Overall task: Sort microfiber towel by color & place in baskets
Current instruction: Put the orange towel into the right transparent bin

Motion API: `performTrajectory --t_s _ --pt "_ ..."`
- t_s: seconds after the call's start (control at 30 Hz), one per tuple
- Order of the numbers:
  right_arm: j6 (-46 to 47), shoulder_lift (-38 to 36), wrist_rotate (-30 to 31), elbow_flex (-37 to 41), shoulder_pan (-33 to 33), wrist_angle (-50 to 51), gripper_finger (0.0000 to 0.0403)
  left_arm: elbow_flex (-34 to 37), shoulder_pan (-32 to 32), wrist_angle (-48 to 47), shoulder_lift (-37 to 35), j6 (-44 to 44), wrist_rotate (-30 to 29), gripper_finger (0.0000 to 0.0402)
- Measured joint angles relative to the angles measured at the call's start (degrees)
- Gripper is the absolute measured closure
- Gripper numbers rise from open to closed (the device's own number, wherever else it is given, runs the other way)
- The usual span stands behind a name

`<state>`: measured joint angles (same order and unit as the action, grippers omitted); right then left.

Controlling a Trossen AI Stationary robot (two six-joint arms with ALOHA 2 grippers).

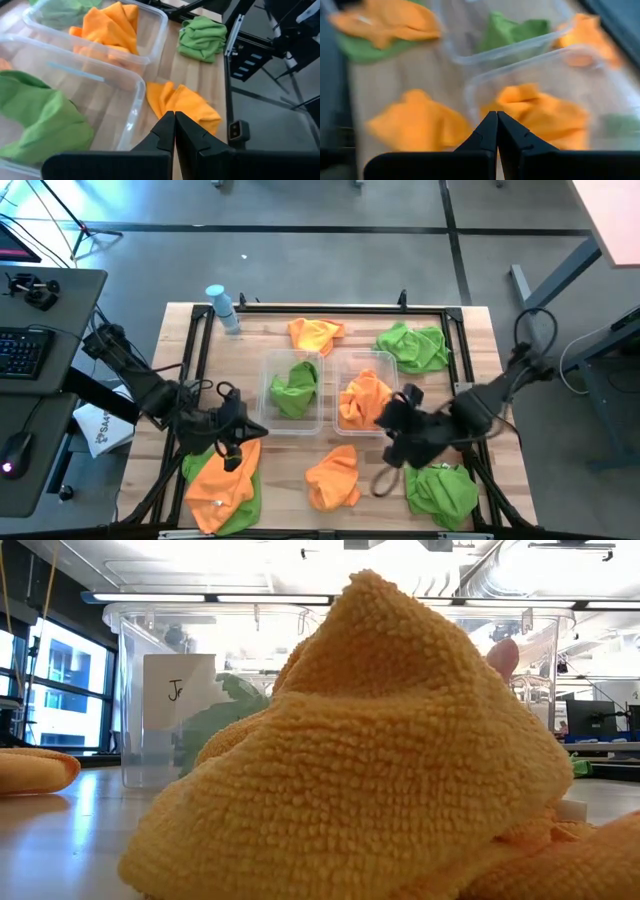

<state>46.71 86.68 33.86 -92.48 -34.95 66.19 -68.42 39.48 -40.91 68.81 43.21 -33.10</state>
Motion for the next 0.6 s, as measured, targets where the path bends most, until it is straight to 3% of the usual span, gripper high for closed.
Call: performTrajectory --t_s 0.17,0.3,0.4,0.6 --pt "6.48 -10.05 0.22 17.58 -5.31 -17.73 0.0403 0.0 2.05 -0.02 1.27 2.69 -0.08 0.0401" --pt "17.1 -15.27 0.19 26.71 -8.89 -21.85 0.0403 0.0 2.75 -0.32 2.28 3.89 1.22 0.0401" --pt "24.02 -16.79 0.21 30.12 -11.62 -21.83 0.0403 0.0 2.75 -1.72 3.03 7.41 4.02 0.0401" --pt "27.82 -16.92 0.22 31.61 -14.45 -20.04 0.0403 0.0 3.08 -10.15 4.82 20.78 14.01 0.0401"
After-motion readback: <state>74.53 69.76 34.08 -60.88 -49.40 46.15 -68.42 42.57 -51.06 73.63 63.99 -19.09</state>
